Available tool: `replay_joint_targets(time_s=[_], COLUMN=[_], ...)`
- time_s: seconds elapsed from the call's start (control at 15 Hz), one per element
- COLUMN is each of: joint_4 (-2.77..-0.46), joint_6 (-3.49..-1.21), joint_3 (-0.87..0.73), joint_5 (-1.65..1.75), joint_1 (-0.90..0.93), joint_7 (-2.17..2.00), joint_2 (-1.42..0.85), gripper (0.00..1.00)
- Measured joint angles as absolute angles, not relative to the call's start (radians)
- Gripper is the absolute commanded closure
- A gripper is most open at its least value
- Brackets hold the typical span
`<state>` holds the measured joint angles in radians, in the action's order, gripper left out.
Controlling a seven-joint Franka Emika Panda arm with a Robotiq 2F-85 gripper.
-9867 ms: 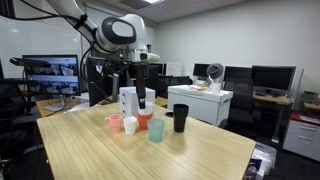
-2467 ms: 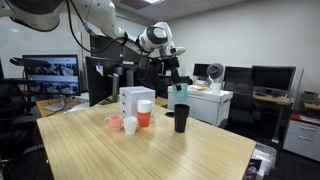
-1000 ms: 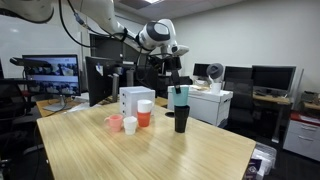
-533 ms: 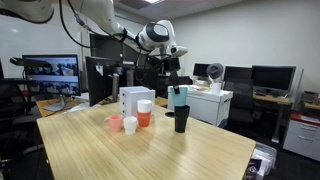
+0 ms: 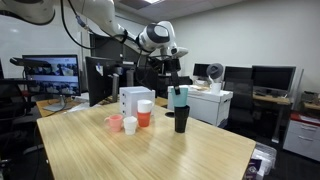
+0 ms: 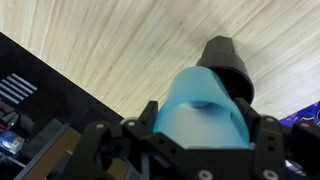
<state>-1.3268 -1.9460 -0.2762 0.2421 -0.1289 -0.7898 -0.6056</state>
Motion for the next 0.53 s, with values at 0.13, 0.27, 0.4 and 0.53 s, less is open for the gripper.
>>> replay_joint_targets(time_s=[0.13, 0.27, 0.4, 0.53], joint_4=[-1.319, -1.305, -1.287, -1.273], joint_6=[-1.946, -1.946, -1.946, -1.946], joint_3=[-0.276, -0.276, -0.276, -0.277], joint_5=[0.242, 0.242, 0.242, 0.242], joint_1=[-0.129, -0.130, -0.130, -0.131], joint_7=[-0.790, -0.790, -0.790, -0.790], joint_2=[-0.611, -0.620, -0.634, -0.647], gripper=[0.48, 0.48, 0.48, 0.48])
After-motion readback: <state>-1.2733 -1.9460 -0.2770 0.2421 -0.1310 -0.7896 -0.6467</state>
